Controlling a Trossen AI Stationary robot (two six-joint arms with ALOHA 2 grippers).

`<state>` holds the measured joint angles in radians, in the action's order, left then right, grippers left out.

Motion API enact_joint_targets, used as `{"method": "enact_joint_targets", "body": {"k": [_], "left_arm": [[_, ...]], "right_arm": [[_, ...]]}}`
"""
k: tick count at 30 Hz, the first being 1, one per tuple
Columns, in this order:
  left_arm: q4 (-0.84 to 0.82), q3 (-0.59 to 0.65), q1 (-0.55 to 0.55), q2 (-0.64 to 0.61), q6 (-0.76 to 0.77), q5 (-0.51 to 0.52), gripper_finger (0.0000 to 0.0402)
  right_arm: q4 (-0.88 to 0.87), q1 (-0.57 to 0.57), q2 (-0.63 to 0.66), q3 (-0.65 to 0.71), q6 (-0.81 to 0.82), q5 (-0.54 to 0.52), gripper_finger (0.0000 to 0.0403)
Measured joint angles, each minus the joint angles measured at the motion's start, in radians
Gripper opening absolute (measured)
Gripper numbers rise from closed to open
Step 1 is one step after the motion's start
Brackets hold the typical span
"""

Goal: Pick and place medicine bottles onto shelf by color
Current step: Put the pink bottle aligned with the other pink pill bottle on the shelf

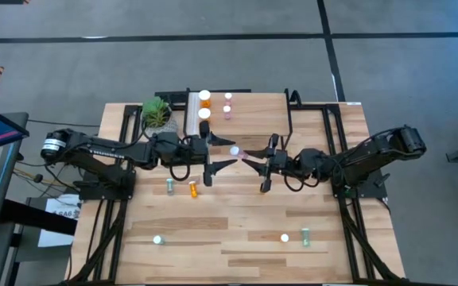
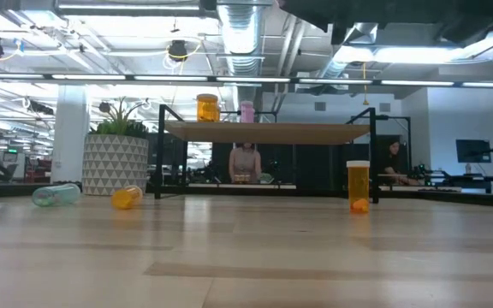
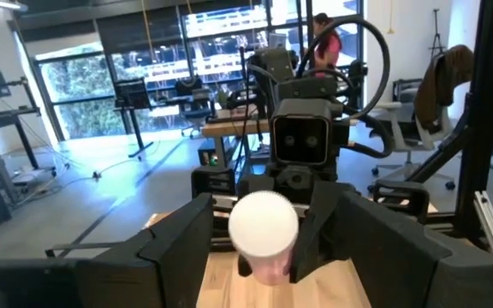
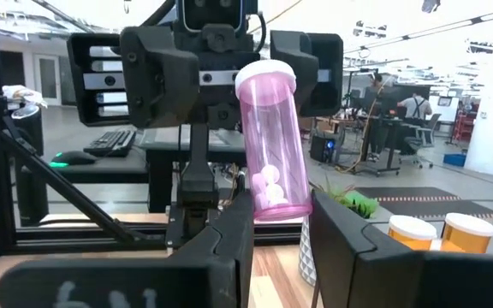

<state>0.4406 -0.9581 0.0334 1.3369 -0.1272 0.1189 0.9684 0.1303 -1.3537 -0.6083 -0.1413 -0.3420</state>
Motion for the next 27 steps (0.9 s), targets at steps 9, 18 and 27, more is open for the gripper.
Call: {"method": "enact_joint_targets", "body": {"k": [9,18,27], "left_arm": [[0.026,0.0,0.0,0.001,-0.011,0.023,0.024],[0.068,0.001,0.0,0.053,-0.006,0.019,0.024],[0.098,0.001,0.0,0.054,-0.006,0.019,0.0217]], "right_arm": [[0.009,0.0,0.0,0.0,0.002,0.004,0.0103],[0.017,0.0,0.0,0.0,0.002,0.027,0.0103],[0.012,0.0,0.0,0.0,0.002,0.029,0.0103]]}}
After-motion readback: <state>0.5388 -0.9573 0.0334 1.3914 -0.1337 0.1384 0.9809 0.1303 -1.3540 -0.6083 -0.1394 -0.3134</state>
